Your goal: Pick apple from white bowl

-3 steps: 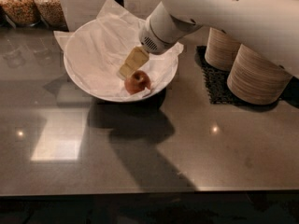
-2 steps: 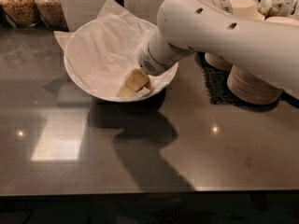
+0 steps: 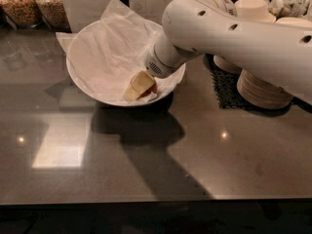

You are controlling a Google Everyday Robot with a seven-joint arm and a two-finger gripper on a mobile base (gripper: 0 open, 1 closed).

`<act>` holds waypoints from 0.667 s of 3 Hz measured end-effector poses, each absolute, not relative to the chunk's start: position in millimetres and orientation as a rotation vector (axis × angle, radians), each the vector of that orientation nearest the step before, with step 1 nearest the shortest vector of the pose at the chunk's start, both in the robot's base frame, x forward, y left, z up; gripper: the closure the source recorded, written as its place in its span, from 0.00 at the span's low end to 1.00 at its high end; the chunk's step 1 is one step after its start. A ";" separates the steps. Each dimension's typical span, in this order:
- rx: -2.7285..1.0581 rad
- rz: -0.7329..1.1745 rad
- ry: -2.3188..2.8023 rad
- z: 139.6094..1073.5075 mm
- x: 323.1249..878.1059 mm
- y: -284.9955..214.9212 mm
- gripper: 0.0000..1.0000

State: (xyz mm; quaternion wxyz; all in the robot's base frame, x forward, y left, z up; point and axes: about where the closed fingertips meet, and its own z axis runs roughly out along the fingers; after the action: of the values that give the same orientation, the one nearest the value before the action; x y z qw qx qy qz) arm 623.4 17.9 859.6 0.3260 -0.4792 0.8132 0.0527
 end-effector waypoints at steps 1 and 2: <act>-1.255 0.137 2.131 859.6 623.4 17.8 0.00; -1.255 0.137 2.131 859.6 623.4 17.9 0.19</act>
Offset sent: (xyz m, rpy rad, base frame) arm 0.0001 -0.0001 0.0000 -0.0003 -0.0002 -0.0006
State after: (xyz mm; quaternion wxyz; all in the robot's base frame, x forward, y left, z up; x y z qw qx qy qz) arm 623.4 17.9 859.6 0.3260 -0.4790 0.8133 0.0525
